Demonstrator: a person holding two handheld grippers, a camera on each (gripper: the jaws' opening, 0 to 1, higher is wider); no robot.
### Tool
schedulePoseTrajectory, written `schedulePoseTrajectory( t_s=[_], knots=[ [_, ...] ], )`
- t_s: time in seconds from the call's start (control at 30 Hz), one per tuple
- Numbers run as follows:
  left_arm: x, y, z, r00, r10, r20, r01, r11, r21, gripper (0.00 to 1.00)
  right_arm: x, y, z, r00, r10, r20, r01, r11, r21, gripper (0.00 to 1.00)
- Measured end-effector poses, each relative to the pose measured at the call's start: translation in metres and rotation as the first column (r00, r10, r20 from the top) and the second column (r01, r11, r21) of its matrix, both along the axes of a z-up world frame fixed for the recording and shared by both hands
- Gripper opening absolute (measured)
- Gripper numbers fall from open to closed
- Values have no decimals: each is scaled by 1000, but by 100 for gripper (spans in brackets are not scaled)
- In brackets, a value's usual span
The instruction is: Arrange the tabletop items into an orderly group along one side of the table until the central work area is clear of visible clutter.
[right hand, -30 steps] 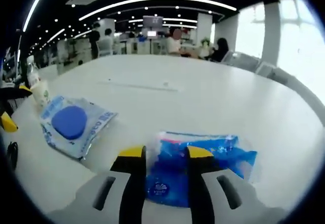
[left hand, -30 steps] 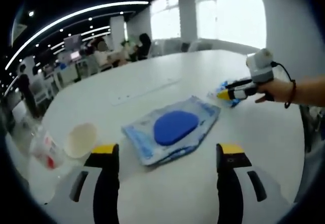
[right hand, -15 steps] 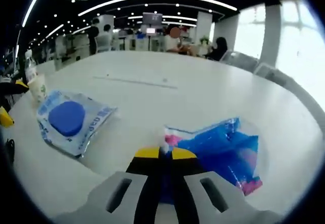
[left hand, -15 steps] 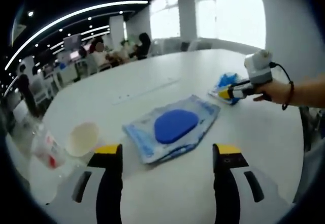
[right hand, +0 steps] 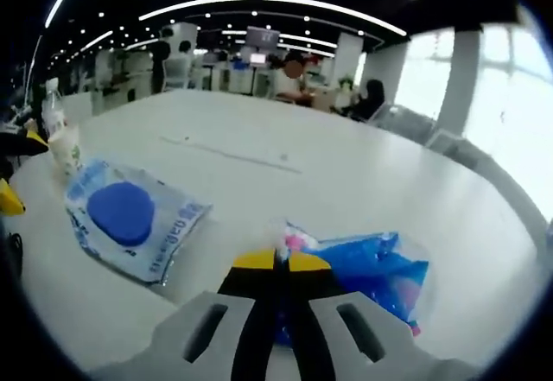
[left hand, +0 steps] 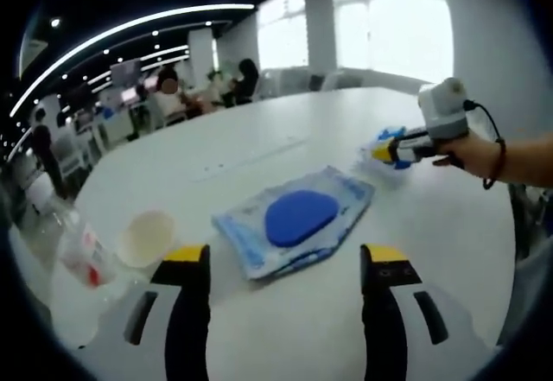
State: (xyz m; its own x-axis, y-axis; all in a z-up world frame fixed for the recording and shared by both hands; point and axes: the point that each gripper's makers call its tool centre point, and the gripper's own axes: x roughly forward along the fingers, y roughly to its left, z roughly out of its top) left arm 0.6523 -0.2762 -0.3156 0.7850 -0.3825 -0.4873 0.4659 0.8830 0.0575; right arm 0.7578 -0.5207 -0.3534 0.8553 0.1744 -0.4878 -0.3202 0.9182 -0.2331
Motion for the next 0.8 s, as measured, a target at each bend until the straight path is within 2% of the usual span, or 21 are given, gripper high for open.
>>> schedulePoseTrajectory(
  t_s=[0.03, 0.37, 0.8],
  knots=[
    [0, 0, 1, 1000, -1, 1, 1, 1000, 0, 68, 0, 3, 0, 1000, 14, 3, -14, 1000, -23, 1],
    [-2, 7, 2, 1000, 7, 0, -7, 1000, 2, 67, -1, 20, -1, 999, 51, -5, -51, 999, -13, 1],
    [-6, 15, 4, 1000, 23, -2, -23, 1000, -6, 68, -1, 24, -14, 997, 68, -42, -69, 997, -16, 1]
  ],
)
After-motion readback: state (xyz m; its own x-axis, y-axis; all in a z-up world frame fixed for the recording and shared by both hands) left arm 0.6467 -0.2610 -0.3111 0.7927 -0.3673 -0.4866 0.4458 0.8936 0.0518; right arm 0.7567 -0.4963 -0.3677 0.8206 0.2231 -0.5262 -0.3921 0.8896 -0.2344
